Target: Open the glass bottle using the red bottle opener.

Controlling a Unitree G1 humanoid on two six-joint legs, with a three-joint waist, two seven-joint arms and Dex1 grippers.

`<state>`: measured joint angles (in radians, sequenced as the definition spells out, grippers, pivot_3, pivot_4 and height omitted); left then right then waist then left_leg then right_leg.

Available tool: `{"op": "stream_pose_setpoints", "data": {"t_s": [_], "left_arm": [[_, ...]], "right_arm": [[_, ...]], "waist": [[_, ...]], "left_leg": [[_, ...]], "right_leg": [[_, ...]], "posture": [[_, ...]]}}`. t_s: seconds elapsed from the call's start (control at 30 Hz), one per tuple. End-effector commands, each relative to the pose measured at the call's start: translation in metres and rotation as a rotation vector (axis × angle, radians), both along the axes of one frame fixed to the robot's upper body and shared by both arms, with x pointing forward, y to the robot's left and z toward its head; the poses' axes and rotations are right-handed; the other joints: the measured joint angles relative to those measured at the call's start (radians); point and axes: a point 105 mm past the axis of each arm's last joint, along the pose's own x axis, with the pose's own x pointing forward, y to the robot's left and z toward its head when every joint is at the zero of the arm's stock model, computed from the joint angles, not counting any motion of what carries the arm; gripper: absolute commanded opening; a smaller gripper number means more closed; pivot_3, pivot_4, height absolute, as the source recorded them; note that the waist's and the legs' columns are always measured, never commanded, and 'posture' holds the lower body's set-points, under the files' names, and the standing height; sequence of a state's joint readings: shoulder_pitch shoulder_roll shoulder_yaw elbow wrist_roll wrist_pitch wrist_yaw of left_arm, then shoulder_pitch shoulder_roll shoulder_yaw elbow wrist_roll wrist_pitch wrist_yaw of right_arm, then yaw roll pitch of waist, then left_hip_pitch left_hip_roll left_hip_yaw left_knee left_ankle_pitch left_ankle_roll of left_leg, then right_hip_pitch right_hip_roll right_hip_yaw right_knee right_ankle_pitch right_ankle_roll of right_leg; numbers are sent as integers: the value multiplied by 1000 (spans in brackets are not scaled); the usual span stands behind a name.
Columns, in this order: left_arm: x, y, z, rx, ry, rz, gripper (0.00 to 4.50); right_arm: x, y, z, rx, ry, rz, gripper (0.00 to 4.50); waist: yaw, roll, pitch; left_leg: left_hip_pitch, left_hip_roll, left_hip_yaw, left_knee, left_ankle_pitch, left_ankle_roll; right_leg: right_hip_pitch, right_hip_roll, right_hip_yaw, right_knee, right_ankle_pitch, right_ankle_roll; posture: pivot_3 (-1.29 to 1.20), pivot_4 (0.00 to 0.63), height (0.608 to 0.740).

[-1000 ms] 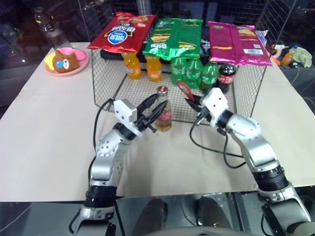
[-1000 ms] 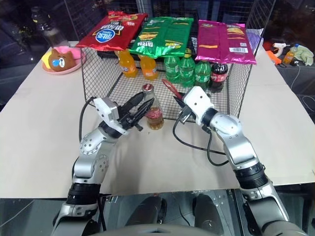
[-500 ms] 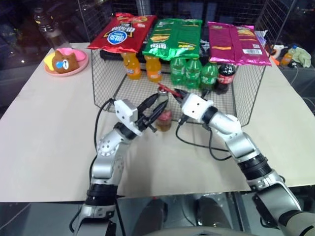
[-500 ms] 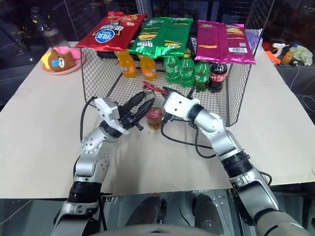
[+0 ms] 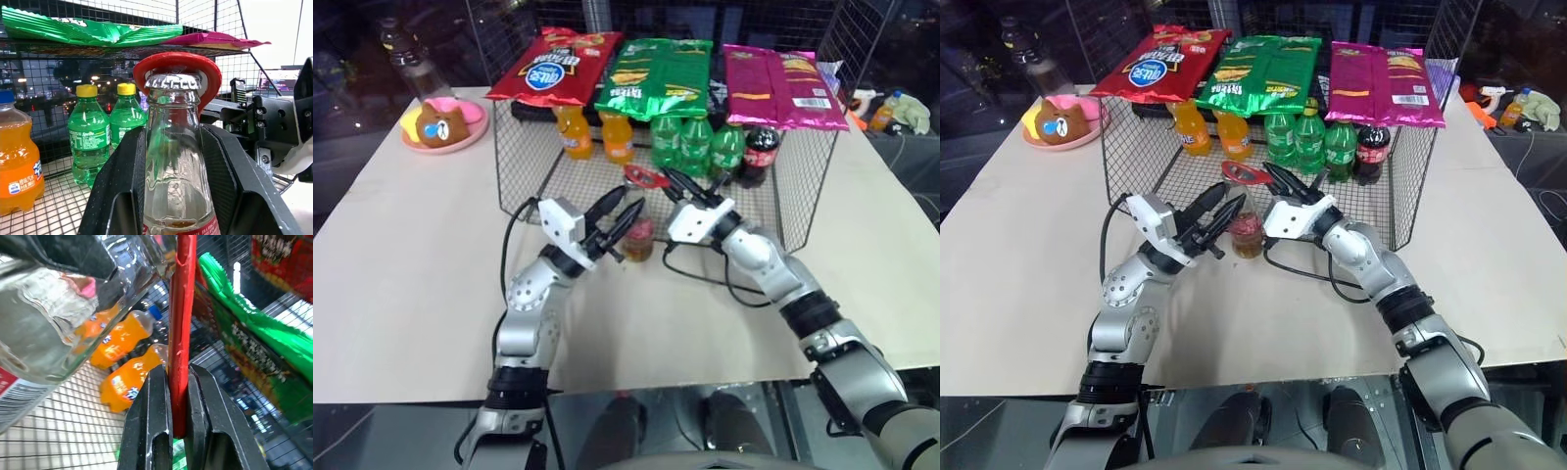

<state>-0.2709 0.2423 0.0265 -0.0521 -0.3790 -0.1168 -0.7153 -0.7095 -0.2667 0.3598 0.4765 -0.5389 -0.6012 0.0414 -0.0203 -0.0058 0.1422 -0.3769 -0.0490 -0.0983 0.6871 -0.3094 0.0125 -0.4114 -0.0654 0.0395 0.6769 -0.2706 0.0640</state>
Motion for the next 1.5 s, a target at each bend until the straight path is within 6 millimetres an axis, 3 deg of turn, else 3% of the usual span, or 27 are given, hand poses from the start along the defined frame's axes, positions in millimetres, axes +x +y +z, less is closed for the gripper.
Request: {"op": "stream_pose_setpoints", "data": {"t_s": [0.03, 0.3, 0.53, 0.67, 0.83, 1.1, 1.3, 1.5], "left_arm": [[1, -9, -10, 22, 43, -23, 1233], [2, -11, -11, 20, 49, -24, 1233], [3, -11, -12, 20, 52, -25, 1233], [4, -11, -12, 18, 53, -23, 1233], [4, -9, -11, 17, 49, -15, 1233], [3, -4, -7, -3, 45, 3, 1233], [2, -3, -7, 0, 42, 7, 1233], [0, 0, -8, 10, 43, 18, 1233]], "right_arm": [[-14, 20, -9, -120, -94, 92, 14], [-14, 11, 9, -262, -214, 138, 14], [-1, 0, 47, -367, -405, 68, 14], [4, -6, 72, -305, -486, 7, 14], [8, -23, 87, -96, -436, -54, 14], [14, -43, 77, 64, -282, -88, 14], [9, -34, 62, 72, -193, -46, 14], [10, -20, 26, 38, 44, 17, 14]], "waist": [[0, 0, 0], [1, 0, 0], [0, 0, 0], [2, 0, 0], [1, 0, 0], [-1, 0, 0], [-19, 0, 0], [-20, 0, 0]], "left_leg": [[0, 0, 0, 0, 0, 0], [0, 0, 1, 0, 0, 0], [0, 0, 1, 0, 0, 0], [0, 0, 0, -1, 0, 0], [-1, 0, 1, -1, 0, 0], [-1, 1, 1, -1, 0, 0], [-1, 1, 1, -1, 0, 0], [0, 1, 0, -1, 0, 0]], "right_leg": [[0, 0, 0, 0, 0, 0], [0, 0, 1, 1, 0, 0], [0, 1, 1, 1, 0, 0], [0, 1, 1, 0, 0, 0], [-1, 0, 1, -1, 0, 0], [0, 0, 1, -1, 0, 0], [-1, 0, 1, -1, 0, 0], [0, 1, 1, -1, 0, 0]], "posture": [[0, 150, 740], [0, 150, 740], [0, 150, 740], [0, 150, 740], [0, 150, 740], [0, 150, 740], [0, 150, 740], [0, 150, 740]]}}
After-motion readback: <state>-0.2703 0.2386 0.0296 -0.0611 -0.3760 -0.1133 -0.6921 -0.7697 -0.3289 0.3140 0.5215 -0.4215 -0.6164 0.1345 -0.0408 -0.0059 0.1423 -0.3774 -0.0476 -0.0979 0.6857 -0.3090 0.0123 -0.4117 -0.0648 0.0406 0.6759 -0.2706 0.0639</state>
